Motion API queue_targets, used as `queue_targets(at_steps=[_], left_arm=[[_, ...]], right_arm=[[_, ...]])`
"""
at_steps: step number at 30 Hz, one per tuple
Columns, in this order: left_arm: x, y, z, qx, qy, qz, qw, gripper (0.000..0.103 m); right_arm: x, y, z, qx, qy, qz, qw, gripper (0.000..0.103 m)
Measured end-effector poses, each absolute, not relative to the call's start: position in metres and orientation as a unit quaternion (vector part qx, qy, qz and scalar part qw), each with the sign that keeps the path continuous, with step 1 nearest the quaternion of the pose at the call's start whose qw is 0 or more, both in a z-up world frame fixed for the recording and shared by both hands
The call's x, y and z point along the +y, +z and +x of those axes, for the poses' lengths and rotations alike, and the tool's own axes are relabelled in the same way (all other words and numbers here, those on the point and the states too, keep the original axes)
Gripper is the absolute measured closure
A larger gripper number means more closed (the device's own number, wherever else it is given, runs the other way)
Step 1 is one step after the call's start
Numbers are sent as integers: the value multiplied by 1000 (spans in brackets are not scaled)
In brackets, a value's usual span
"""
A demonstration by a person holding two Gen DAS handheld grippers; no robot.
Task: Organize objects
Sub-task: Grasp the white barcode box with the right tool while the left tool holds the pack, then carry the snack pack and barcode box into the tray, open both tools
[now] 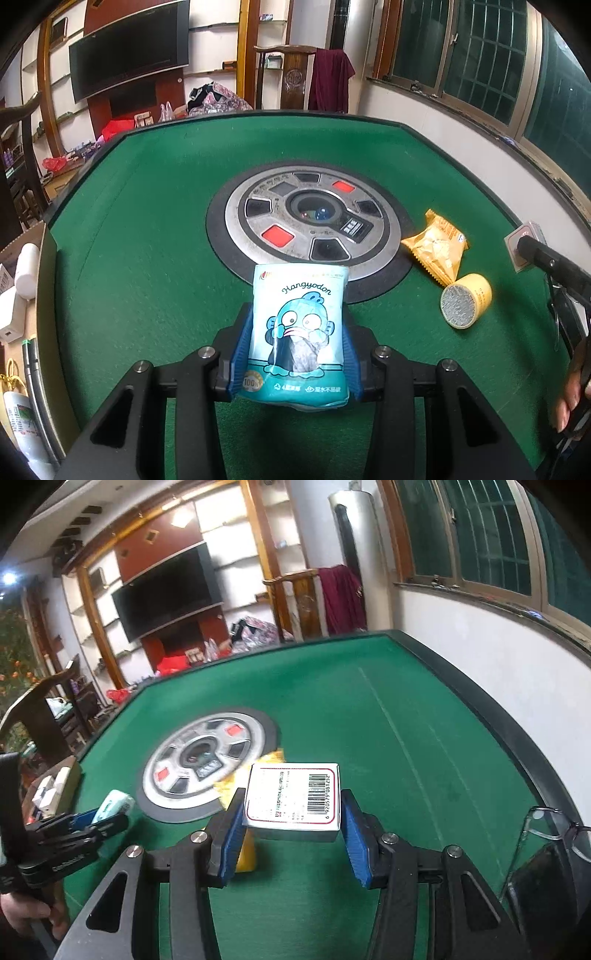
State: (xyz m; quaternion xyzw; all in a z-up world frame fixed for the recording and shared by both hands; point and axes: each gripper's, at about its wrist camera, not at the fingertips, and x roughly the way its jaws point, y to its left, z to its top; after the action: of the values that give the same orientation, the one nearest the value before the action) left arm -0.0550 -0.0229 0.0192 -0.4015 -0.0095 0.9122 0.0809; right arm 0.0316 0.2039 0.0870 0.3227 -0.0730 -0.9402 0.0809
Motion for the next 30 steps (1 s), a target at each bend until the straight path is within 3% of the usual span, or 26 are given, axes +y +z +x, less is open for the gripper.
queue_targets(at_steps=[19, 30], left_arm=[[-28, 70, 5, 23, 960, -277, 37, 61], [-73, 84, 47, 13, 970, -243, -3, 61]], right_arm=[[120, 87, 80, -26, -942, 296, 159, 50], [70, 91, 95, 6, -933, 302, 196, 50]])
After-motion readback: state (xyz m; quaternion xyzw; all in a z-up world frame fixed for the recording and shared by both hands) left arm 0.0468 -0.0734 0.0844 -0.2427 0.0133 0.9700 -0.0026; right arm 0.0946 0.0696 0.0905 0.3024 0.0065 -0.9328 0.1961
